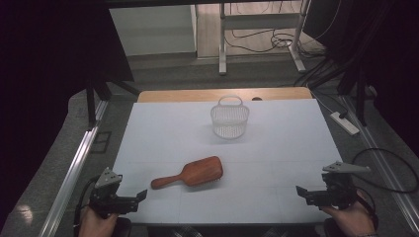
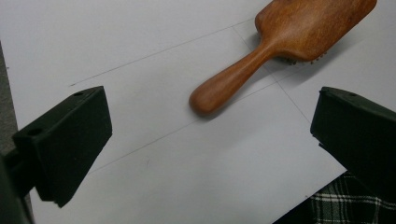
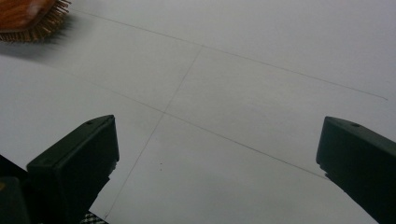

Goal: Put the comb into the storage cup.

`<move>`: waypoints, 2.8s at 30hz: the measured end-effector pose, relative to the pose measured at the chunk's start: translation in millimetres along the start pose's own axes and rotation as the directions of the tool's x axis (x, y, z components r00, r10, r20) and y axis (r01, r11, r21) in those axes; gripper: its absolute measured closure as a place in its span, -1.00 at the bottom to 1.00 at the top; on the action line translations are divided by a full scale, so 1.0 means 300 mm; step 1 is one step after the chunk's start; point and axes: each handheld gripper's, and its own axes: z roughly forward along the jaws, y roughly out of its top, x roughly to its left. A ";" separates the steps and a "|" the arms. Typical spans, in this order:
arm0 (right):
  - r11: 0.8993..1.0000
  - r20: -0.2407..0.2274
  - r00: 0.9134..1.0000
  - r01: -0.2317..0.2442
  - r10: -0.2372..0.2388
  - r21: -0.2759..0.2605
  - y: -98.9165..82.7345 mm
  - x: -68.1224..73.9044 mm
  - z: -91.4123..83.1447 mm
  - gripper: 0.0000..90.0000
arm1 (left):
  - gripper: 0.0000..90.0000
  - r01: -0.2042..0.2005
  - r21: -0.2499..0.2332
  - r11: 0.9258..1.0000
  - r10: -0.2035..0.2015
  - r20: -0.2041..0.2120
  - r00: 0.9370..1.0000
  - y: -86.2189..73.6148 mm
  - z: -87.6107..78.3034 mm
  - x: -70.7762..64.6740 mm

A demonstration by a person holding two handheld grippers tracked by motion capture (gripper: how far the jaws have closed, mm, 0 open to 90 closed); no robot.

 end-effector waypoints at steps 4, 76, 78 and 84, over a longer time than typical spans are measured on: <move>1.000 -0.002 1.000 0.009 -0.009 -0.002 0.002 0.003 0.001 -1.00 | -1.00 -0.008 0.006 1.000 0.008 -0.005 1.000 -0.001 0.000 -0.003; 0.999 -0.018 1.000 0.026 -0.026 0.018 0.003 0.005 0.009 -1.00 | -1.00 -0.070 0.107 0.992 0.066 0.040 0.997 0.135 0.141 0.010; 0.999 -0.017 1.000 0.027 -0.026 0.018 0.003 0.005 0.009 -1.00 | -1.00 -0.072 0.108 0.991 0.068 0.040 0.997 0.142 0.148 0.011; 0.999 -0.019 0.999 0.029 -0.029 0.021 0.003 0.005 0.009 -1.00 | -1.00 -0.084 0.125 0.989 0.080 0.043 0.996 0.159 0.171 0.019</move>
